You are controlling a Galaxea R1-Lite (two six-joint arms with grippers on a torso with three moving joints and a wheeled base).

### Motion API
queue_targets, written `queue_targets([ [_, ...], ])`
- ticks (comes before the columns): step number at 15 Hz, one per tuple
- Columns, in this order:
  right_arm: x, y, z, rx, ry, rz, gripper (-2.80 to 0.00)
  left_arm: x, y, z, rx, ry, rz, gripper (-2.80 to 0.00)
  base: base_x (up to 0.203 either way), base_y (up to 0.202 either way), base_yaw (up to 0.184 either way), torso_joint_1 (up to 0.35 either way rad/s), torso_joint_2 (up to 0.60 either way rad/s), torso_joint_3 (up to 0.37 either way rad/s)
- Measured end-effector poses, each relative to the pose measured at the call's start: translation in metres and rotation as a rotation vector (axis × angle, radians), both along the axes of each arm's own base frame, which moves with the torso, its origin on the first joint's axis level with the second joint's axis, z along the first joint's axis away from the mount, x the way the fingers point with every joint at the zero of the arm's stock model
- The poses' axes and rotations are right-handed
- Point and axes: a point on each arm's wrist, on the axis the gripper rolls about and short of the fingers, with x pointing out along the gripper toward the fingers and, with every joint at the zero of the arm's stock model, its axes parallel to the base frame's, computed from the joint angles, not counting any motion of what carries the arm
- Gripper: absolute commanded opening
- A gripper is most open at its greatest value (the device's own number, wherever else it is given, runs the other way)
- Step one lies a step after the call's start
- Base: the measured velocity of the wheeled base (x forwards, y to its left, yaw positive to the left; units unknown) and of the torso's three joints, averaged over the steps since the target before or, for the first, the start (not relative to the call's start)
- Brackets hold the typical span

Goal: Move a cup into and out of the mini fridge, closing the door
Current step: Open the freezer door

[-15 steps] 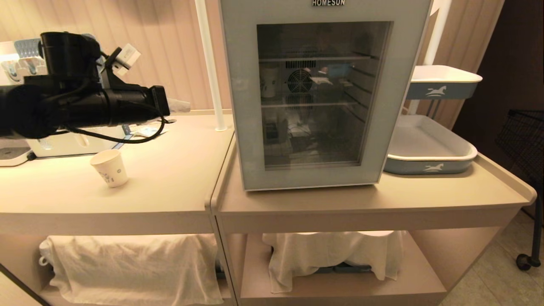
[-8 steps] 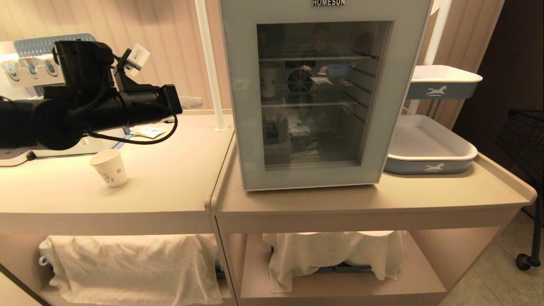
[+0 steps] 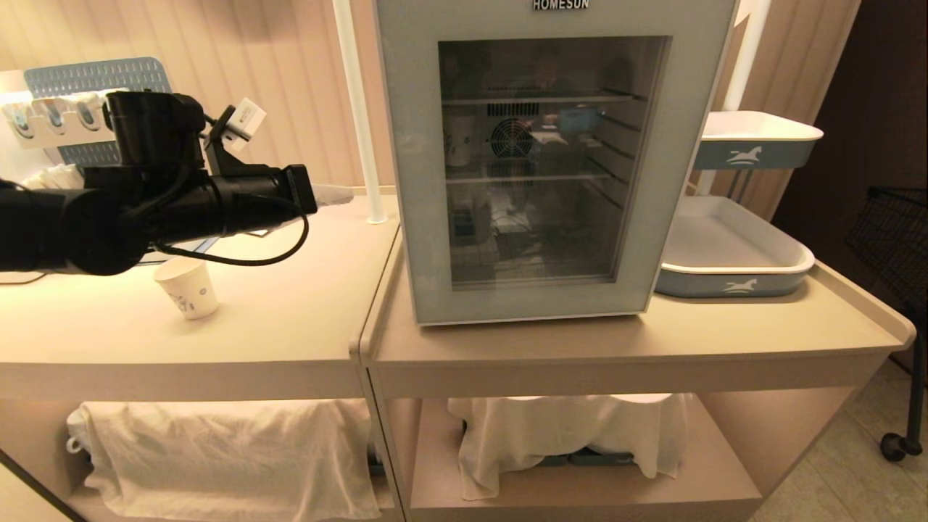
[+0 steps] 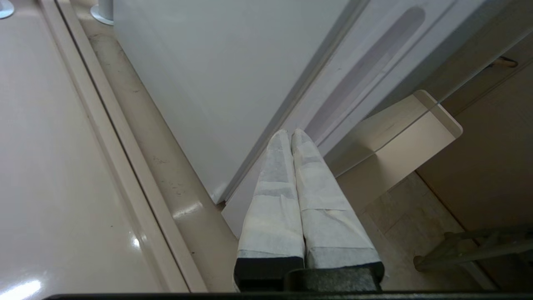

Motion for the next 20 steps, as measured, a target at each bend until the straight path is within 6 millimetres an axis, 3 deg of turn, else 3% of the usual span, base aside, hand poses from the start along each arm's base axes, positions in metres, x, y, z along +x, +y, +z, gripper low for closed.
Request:
queue_targets([
  [1, 0.0, 0.0, 0.0, 0.0, 0.0, 0.0, -2.8, -0.001, -0.001, 0.0, 0.003, -0.003, -0.004, -2.8, 0.0, 0.0, 0.0, 0.0, 0.0, 0.0],
  [2, 0.0, 0.0, 0.0, 0.0, 0.0, 0.0, -2.8, -0.001, -0.002, 0.0, 0.005, -0.003, -0.008, 0.0, 0.0, 0.0, 0.0, 0.0, 0.0, 0.0],
  [7, 0.0, 0.0, 0.0, 0.0, 0.0, 0.0, -2.8, -0.007, -0.006, 0.005, 0.0, -0.017, -0.056, 0.0, 0.0, 0.0, 0.0, 0.0, 0.0, 0.0],
  [12, 0.0, 0.0, 0.0, 0.0, 0.0, 0.0, -2.8, -0.016, -0.007, 0.011, 0.001, -0.064, -0.264, 0.0, 0.0, 0.0, 0.0, 0.0, 0.0, 0.0],
  [20, 0.0, 0.0, 0.0, 0.001, 0.0, 0.001, -2.8, -0.014, -0.009, 0.001, 0.064, -0.149, -0.433, 0.0, 0.0, 0.0, 0.0, 0.0, 0.0, 0.0],
])
